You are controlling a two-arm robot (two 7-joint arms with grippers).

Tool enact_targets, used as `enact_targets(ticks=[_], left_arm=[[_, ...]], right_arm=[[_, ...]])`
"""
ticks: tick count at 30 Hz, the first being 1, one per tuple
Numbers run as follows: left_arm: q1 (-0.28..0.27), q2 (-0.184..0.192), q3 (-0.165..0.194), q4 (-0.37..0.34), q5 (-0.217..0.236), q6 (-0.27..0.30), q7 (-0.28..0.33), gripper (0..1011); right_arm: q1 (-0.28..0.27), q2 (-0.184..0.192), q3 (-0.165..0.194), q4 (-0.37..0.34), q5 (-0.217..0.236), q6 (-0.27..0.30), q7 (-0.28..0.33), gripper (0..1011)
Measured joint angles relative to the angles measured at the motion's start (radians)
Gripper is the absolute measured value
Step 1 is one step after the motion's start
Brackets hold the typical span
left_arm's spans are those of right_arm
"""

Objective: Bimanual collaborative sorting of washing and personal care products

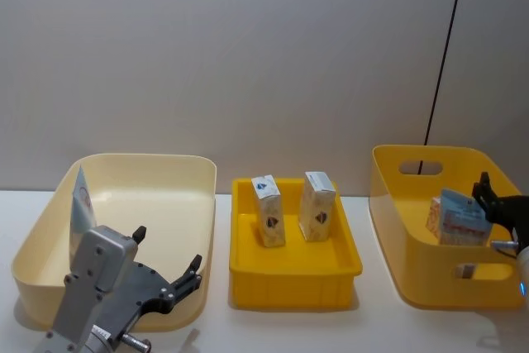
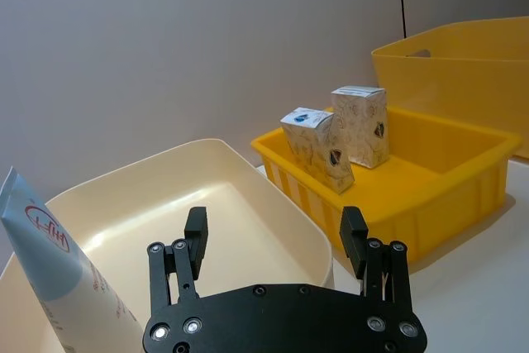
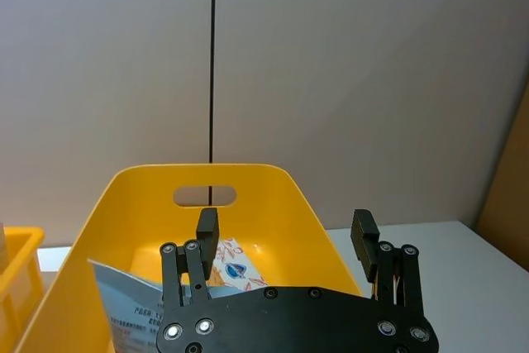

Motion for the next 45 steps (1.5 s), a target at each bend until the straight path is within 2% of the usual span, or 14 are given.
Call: enact_targets(ticks=[4,22,31,38,45], left_arm=[[0.0,0.0,0.0,0.0,0.0,0.0,0.0,1000],[0.0,0.0,0.0,0.0,0.0,0.0,0.0,1000],[0.0,0.0,0.0,0.0,0.0,0.0,0.0,997],[0.0,0.0,0.0,0.0,0.0,0.0,0.0,1000],[0.0,0.0,0.0,0.0,0.0,0.0,0.0,999]], right_arm=[[-0.003,-0.002,0.002,-0.005,0.0,-0.026,0.005,1000],[-0.016,-0.012,0.02,-0.067,0.019,-0.223,0.045,1000],[-0.034,-0.002,0.007,-0.079,0.033,-0.22,0.057,1000],[-0.085,0.028,-0.036,-0.111,0.074,-0.209,0.088,1000],[-0.157,0.072,-0.099,-0.157,0.134,-0.193,0.133,1000]])
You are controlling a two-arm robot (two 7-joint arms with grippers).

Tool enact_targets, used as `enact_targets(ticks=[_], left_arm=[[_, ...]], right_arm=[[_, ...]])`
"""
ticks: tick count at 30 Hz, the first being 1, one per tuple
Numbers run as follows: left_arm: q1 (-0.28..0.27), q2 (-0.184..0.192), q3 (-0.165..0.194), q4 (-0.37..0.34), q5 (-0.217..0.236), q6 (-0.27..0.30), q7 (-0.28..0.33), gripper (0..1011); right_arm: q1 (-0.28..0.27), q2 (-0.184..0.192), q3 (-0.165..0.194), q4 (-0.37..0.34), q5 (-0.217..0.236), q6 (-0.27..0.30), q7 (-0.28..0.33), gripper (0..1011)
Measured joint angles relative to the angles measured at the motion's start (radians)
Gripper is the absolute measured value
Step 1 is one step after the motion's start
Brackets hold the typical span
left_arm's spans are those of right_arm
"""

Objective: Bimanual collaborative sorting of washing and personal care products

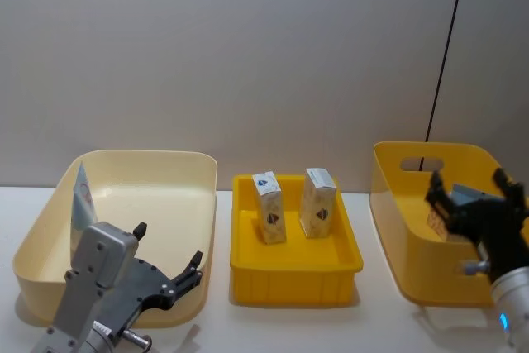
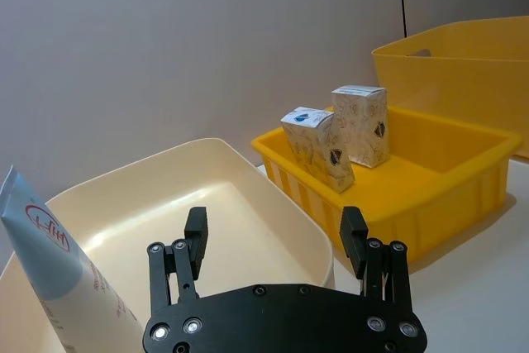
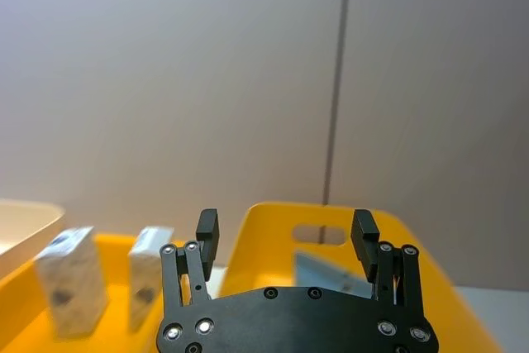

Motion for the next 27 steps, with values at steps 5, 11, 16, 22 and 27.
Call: enact_targets(ticks=[5,11,16,22,27], left_arm=[[0.0,0.0,0.0,0.0,0.0,0.0,0.0,1000],[0.0,0.0,0.0,0.0,0.0,0.0,0.0,1000],[0.0,0.0,0.0,0.0,0.0,0.0,0.0,1000],[0.0,0.0,0.0,0.0,0.0,0.0,0.0,1000],[0.0,0.0,0.0,0.0,0.0,0.0,0.0,1000]], right_arm=[[-0.041,0.025,-0.036,-0.027,0.033,0.009,0.025,1000],[-0.099,0.06,-0.084,-0.063,0.081,0.022,0.061,1000],[-0.143,0.086,-0.121,-0.091,0.116,0.031,0.089,1000],[-0.169,0.102,-0.143,-0.107,0.137,0.036,0.104,1000],[-0.172,0.104,-0.146,-0.109,0.14,0.037,0.106,1000]])
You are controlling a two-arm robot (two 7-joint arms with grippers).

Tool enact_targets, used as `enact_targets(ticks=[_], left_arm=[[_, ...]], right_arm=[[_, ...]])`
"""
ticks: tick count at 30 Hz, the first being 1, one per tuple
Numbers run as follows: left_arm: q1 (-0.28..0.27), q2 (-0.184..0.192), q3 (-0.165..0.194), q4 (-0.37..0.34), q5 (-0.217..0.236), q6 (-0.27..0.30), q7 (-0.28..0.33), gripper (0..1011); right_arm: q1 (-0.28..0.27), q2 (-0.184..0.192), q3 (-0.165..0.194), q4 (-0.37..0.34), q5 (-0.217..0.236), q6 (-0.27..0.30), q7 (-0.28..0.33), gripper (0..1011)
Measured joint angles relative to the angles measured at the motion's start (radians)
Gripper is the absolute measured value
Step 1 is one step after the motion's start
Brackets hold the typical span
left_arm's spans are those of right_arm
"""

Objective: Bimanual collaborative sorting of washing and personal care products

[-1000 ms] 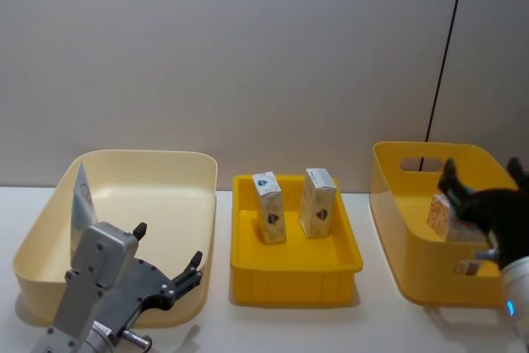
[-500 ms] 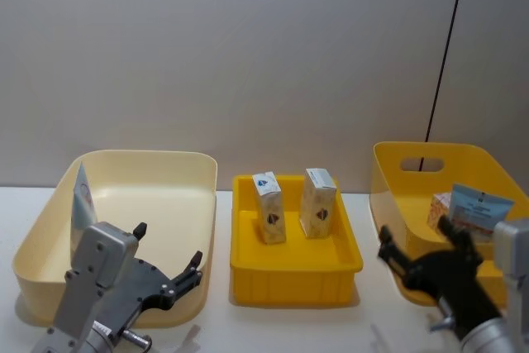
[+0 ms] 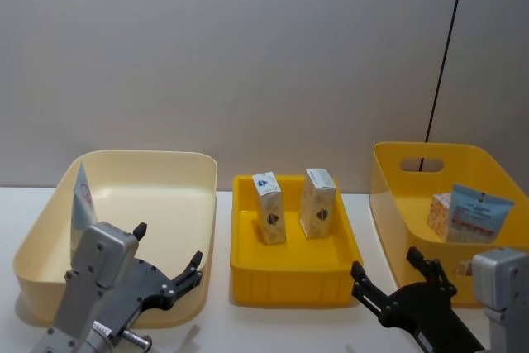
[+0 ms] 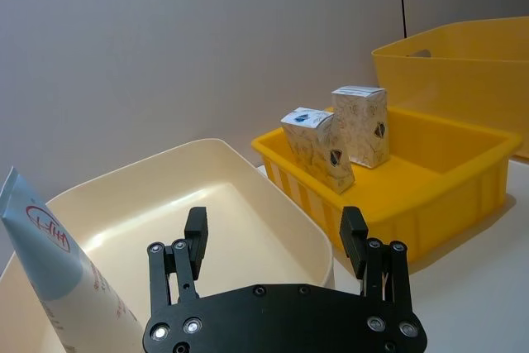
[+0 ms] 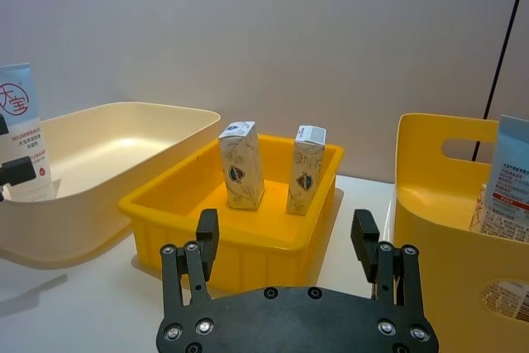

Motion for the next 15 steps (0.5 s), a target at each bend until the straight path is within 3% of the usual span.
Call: enact_targets(ticks=[15], left_arm=[[0.0,0.0,0.0,0.0,0.0,0.0,0.0,1000]], right_arm=[[-0.001,0.0,0.0,0.0,0.0,0.0,0.0,1000]])
